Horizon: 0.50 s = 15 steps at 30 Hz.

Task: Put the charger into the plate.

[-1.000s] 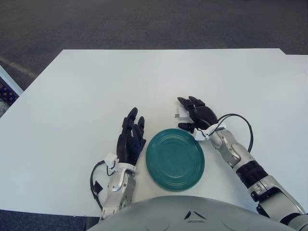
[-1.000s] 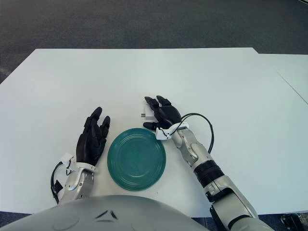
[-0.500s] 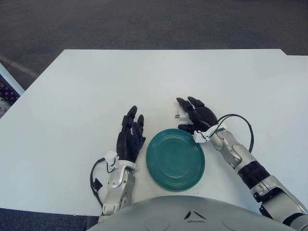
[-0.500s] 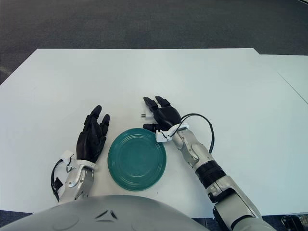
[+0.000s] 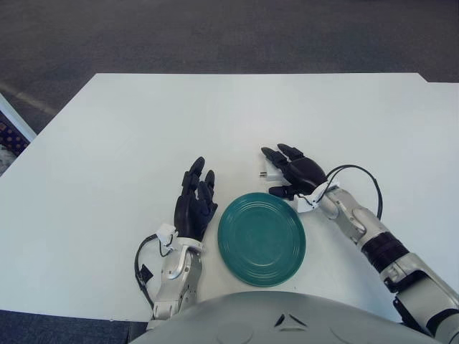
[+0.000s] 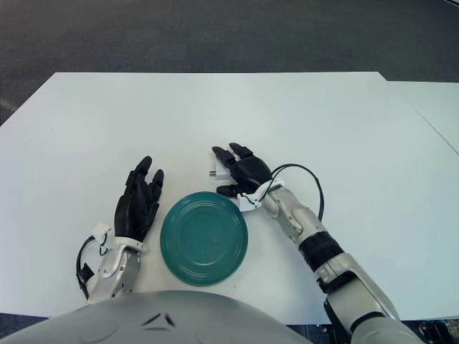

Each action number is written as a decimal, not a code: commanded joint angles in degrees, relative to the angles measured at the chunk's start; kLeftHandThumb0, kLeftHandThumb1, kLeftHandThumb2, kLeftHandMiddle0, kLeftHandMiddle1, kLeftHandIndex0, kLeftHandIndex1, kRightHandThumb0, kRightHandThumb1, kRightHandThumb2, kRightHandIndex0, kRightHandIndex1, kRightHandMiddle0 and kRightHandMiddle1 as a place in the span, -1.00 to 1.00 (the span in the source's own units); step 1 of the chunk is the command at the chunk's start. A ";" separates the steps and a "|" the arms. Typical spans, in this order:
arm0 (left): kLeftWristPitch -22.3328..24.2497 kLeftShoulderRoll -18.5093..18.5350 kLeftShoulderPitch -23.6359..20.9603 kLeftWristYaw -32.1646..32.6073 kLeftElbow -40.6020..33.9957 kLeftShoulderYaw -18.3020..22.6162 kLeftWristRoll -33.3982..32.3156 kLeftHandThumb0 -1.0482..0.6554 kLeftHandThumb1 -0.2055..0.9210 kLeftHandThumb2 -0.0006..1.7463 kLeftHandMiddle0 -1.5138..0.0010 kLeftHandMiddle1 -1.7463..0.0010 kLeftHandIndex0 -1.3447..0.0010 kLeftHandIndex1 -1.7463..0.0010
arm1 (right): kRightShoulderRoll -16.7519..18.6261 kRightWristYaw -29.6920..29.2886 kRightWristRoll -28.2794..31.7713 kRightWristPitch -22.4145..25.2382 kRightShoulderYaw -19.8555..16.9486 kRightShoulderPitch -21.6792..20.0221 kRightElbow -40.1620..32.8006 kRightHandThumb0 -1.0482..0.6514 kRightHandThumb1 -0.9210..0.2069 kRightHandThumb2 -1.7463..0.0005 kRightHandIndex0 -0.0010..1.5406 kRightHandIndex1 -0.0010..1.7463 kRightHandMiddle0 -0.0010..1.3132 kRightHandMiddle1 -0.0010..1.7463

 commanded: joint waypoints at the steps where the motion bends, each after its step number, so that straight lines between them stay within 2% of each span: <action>1: 2.25 -3.58 2.15 1.93 1.97 -1.02 0.78 -0.77 1.00 -0.16 0.67 0.99 1.00 0.49 | -1.61 1.71 -0.26 -0.02 0.54 0.63 3.98 -0.73 -1.00 0.23 -0.91 -0.99 -1.00 -0.86; 9: 2.32 -3.41 3.21 1.03 -0.05 -2.16 -0.62 -0.79 1.00 -0.15 0.72 1.00 1.00 0.56 | -1.24 4.77 2.76 1.08 -1.47 -3.67 7.37 -0.74 -1.00 0.27 -0.81 -0.97 -1.00 -0.64; 15: 2.91 -3.69 3.24 1.78 -0.60 -2.38 -1.29 -0.79 1.00 -0.16 0.73 1.00 1.00 0.58 | -1.10 7.60 4.02 3.07 -2.47 -5.39 7.76 -0.75 -1.00 0.27 -0.80 -0.97 -1.00 -0.60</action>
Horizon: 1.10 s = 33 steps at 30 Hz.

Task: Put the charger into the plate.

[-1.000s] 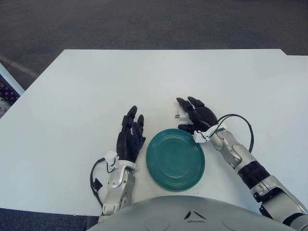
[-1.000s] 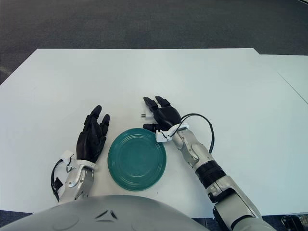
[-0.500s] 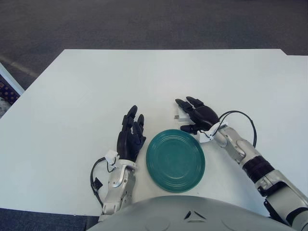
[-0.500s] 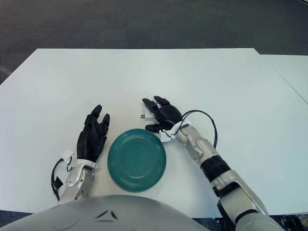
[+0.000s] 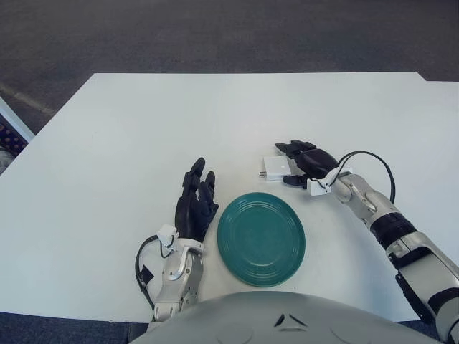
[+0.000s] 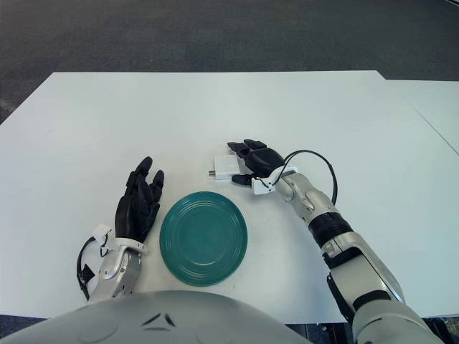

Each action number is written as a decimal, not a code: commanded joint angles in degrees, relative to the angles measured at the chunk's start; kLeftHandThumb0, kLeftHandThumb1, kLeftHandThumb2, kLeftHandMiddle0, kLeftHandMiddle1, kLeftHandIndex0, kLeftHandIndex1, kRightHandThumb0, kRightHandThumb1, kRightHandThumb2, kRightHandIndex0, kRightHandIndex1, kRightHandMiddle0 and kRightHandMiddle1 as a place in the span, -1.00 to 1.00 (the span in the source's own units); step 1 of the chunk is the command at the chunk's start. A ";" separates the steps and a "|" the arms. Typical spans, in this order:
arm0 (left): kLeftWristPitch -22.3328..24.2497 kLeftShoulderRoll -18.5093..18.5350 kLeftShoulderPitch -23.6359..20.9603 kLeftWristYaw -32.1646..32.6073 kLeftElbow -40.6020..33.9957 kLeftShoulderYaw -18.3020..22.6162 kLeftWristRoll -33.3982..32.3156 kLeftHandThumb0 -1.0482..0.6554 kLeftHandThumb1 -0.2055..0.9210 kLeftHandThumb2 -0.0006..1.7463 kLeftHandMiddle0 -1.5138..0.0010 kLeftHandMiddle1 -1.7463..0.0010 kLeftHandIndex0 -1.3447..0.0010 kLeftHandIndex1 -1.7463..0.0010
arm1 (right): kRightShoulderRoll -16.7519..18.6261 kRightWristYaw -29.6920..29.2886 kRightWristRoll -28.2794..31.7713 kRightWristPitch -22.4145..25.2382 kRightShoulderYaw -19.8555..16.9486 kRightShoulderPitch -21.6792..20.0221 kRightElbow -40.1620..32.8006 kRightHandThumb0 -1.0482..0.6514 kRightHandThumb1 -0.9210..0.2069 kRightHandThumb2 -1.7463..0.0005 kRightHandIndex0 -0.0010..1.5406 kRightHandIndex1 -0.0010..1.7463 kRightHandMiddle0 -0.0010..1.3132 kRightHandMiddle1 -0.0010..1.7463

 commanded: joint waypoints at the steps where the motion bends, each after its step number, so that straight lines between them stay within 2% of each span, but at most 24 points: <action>1: 2.57 -3.83 2.40 1.24 1.03 -1.28 -0.35 -0.79 1.00 -0.16 0.73 1.00 1.00 0.59 | -0.11 2.76 0.99 2.39 -0.46 -0.38 1.18 -0.75 -1.00 0.28 -0.80 -0.97 -1.00 -0.60; 12: 4.36 -3.25 1.73 1.63 1.21 -0.92 -0.74 -0.77 1.00 -0.14 0.76 1.00 1.00 0.63 | -0.08 10.13 2.26 7.62 -0.77 -2.96 0.74 -0.73 -1.00 0.32 -0.77 -0.97 -1.00 -0.59; 23: 2.28 -3.73 1.85 0.72 2.23 -0.87 -1.22 -0.77 1.00 -0.15 0.71 0.98 1.00 0.52 | -0.41 9.99 0.60 6.63 0.72 -4.90 2.56 -0.71 -1.00 0.39 -0.73 -0.97 -1.00 -0.49; 33: 2.78 -3.37 0.54 -0.13 4.24 -0.07 -2.81 -0.75 1.00 -0.15 0.71 0.99 1.00 0.50 | -1.44 9.50 -0.37 4.69 2.03 -4.37 1.91 -0.70 -1.00 0.39 -0.75 -0.99 -1.00 -0.50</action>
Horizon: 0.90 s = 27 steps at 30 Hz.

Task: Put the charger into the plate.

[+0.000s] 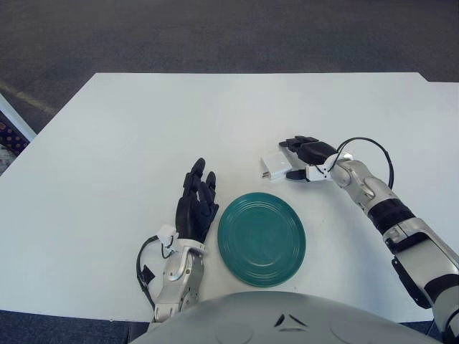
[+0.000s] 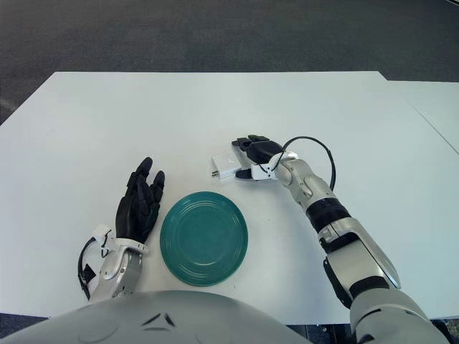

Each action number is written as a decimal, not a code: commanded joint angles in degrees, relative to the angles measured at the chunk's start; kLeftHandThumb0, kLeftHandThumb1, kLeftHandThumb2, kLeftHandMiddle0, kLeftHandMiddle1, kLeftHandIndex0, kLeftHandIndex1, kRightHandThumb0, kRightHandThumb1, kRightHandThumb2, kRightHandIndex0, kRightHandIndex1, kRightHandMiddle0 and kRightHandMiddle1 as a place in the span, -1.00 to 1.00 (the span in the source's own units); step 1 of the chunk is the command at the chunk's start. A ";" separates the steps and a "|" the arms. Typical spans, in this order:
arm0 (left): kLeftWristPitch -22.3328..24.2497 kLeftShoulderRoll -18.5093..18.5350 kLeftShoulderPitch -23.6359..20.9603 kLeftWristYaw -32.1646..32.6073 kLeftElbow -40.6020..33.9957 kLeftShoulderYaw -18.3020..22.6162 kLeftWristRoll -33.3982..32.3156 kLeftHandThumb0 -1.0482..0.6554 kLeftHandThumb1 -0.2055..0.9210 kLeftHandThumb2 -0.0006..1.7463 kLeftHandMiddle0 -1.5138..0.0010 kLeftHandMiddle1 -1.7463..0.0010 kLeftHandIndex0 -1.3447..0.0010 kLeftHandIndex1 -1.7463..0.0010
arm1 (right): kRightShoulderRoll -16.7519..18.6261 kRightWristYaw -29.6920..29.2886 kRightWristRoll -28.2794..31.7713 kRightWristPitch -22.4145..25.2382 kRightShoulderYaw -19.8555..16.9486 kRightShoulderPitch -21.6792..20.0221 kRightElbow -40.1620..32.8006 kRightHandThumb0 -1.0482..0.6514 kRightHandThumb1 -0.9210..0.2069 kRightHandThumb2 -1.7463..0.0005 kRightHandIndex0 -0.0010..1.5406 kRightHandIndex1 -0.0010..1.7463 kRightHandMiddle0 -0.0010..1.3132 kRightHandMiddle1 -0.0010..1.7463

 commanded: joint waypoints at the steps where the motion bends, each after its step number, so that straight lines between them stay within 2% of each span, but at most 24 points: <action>1: 2.73 -3.45 0.58 0.71 3.69 0.13 -0.36 -0.75 1.00 -0.14 0.71 0.99 1.00 0.50 | -1.39 0.67 -1.08 -0.48 0.97 0.30 1.09 -0.70 -1.00 0.39 -0.75 -0.99 -1.00 -0.50; 5: 1.95 -3.74 0.19 0.69 4.64 -0.09 0.24 -0.75 1.00 -0.13 0.72 1.00 1.00 0.52 | -1.83 0.46 -1.23 -1.26 1.23 0.34 1.18 -0.69 -1.00 0.40 -0.76 -1.00 -1.00 -0.50; 14: -1.15 -4.76 0.29 0.29 5.41 -1.04 0.15 -0.78 1.00 -0.14 0.73 0.99 1.00 0.53 | -4.62 2.46 -1.86 -2.32 0.98 1.90 -4.21 -0.69 -1.00 0.38 -0.76 -1.00 -1.00 -0.50; 21: -0.08 -4.02 -0.54 0.65 6.06 -0.23 -0.30 -0.78 1.00 -0.15 0.74 1.00 1.00 0.55 | -8.05 4.31 -1.45 -5.81 -0.14 -0.29 -7.98 -0.70 -1.00 0.39 -0.83 -1.00 -1.00 -0.54; 27: 0.56 -3.82 -0.73 1.50 5.79 -0.20 0.16 -0.78 1.00 -0.11 0.74 1.00 1.00 0.57 | -8.94 4.10 -2.65 -7.70 0.51 -1.24 -8.18 -0.71 -1.00 0.38 -0.86 -1.00 -1.00 -0.56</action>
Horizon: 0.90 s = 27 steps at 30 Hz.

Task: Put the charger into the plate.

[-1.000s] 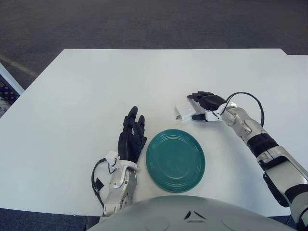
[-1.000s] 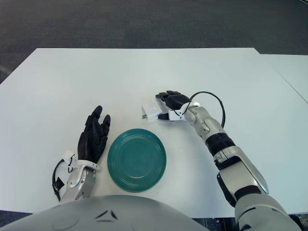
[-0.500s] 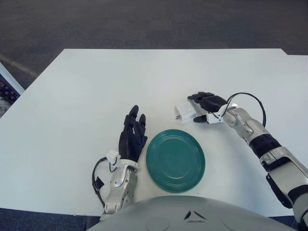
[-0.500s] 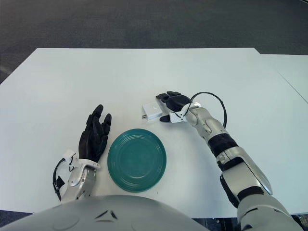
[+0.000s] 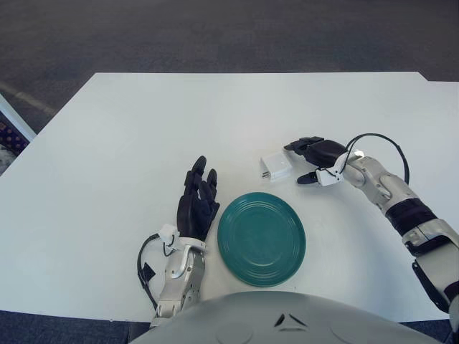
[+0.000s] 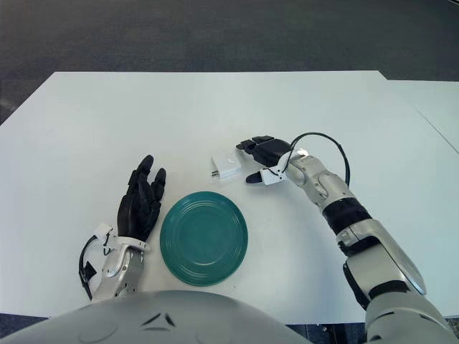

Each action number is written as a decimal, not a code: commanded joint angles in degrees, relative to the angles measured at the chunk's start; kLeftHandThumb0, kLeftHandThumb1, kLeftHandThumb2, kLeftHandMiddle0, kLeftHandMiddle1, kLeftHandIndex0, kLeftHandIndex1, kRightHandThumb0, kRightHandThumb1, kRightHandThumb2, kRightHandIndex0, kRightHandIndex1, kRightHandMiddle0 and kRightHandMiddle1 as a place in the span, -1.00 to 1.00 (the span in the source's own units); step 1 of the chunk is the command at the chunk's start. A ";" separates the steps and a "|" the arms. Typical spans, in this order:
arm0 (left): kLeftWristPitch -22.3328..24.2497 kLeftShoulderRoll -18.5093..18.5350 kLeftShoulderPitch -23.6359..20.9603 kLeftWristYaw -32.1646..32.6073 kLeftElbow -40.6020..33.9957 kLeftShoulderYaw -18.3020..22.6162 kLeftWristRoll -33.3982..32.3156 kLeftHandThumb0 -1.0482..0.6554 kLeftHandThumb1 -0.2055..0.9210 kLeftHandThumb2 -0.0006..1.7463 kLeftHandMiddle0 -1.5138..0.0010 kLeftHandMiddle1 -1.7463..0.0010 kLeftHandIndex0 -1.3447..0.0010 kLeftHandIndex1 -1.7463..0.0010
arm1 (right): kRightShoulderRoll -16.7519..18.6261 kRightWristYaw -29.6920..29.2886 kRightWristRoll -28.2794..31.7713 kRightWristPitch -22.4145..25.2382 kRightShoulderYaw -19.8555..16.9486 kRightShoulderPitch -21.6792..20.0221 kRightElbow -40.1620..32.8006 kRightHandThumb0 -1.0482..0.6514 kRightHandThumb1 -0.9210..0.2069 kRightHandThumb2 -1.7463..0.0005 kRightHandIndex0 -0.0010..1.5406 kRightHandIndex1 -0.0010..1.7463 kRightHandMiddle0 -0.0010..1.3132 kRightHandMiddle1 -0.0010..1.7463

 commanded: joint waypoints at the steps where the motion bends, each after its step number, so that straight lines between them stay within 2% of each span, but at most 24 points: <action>1: 3.50 -3.43 1.07 1.21 3.13 0.11 0.09 -0.79 1.00 -0.10 0.74 1.00 1.00 0.57 | -1.08 0.89 -0.84 -1.46 -0.07 -1.64 -1.33 -0.72 -1.00 0.37 -0.87 -1.00 -1.00 -0.58; 6: 3.81 -2.44 0.38 -0.23 4.47 0.33 0.12 -0.81 1.00 -0.08 0.77 1.00 1.00 0.63 | -2.46 5.40 -0.24 -1.78 -0.44 -1.79 -6.21 -0.71 -1.00 0.35 -0.88 -1.00 -1.00 -0.63; 13: 2.98 -2.65 0.09 -1.15 5.21 0.45 0.43 -0.83 1.00 -0.06 0.79 1.00 1.00 0.70 | -2.88 9.00 -1.20 -2.70 -0.05 -3.78 -7.98 -0.70 -1.00 0.34 -0.88 -1.00 -1.00 -0.69; 18: 3.33 -3.21 -0.29 -0.84 5.82 0.93 0.19 -0.84 1.00 -0.06 0.80 1.00 1.00 0.71 | -2.11 10.33 -2.11 -3.42 0.55 -6.24 -6.18 -0.69 -1.00 0.34 -0.87 -1.00 -1.00 -0.70; 27: 2.87 -3.87 -0.06 -1.87 6.12 1.19 -1.21 -0.85 1.00 -0.08 0.80 1.00 1.00 0.66 | -1.18 10.43 -2.86 -4.17 0.97 -7.76 -4.57 -0.69 -1.00 0.35 -0.86 -0.99 -1.00 -0.67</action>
